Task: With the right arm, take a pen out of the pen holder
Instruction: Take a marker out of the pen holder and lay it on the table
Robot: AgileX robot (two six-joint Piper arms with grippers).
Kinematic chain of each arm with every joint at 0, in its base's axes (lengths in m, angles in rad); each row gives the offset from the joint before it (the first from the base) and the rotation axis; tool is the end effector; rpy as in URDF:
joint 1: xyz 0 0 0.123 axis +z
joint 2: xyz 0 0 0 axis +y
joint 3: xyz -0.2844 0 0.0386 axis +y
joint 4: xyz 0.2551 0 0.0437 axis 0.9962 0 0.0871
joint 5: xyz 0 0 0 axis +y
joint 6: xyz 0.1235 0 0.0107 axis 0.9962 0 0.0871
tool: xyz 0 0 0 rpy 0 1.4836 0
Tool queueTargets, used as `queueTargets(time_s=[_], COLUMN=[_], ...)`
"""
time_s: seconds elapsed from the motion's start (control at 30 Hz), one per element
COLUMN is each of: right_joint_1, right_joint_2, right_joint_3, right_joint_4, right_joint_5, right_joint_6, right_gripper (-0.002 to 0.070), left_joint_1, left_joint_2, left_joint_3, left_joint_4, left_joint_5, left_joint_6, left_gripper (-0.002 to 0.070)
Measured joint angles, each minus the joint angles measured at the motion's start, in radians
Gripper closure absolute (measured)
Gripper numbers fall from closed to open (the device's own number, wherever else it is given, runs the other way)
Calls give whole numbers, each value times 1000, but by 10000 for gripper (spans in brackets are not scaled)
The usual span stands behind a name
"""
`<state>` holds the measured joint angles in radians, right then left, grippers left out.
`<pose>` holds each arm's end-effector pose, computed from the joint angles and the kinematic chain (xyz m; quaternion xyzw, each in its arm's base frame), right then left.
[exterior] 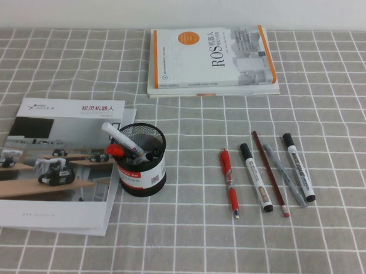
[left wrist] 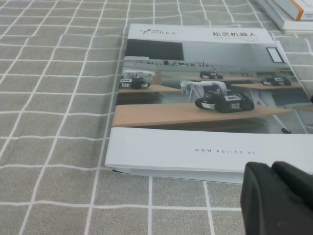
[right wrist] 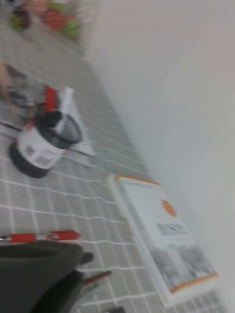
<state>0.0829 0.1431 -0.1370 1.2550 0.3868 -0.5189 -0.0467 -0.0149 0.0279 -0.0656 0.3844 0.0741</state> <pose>0.0909 0.0522 0.2387 0.1003 0.7147 0.3848 0.5754 0.0885 -0.0072 0.1599 0.0315 0.8070 -0.0198 0.5894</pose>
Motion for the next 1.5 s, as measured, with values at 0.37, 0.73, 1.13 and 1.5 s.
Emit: queueTargets(time_s=[0.37,0.73,1.13,1.5], right_joint_1=[0,98,554,728], right_joint_2=[542,893,1201,1411], right_joint_3=[-369,-603,-754,-882], right_joint_4=[-338,-441,-458,-444], right_joint_5=[344,349,51,-192], right_joint_6=[-2,-42,-63,-129], right_gripper=[689,688,689,619], left_joint_1=[0,0,0,0], left_joint_2=[0,0,0,0], left_joint_3=[0,0,0,0], left_joint_4=[0,0,0,0], left_joint_5=[0,0,0,0], left_joint_6=[0,0,0,0], left_gripper=[678,678,678,678])
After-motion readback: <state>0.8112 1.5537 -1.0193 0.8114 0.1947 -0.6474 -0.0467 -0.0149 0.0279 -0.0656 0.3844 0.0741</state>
